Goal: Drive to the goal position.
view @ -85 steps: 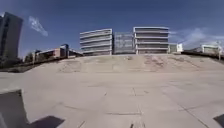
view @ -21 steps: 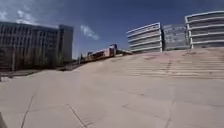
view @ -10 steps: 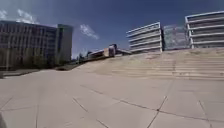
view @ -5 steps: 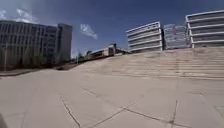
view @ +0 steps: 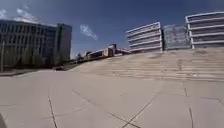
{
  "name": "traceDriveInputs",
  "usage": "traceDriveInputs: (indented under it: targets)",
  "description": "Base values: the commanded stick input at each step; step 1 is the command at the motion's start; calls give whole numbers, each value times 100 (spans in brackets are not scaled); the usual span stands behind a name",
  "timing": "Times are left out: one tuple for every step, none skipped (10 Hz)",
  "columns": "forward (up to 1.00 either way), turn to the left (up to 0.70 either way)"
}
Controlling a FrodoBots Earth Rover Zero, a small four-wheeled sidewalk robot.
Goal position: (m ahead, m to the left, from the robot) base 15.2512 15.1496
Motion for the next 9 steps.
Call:
traceDriveInputs:
  targets:
    - [70,-1]
    - [70,-1]
    - [70,-1]
    - [70,-1]
    - [70,-1]
    - [70,-1]
    - [70,-1]
    - [70,-1]
    - [70,-1]
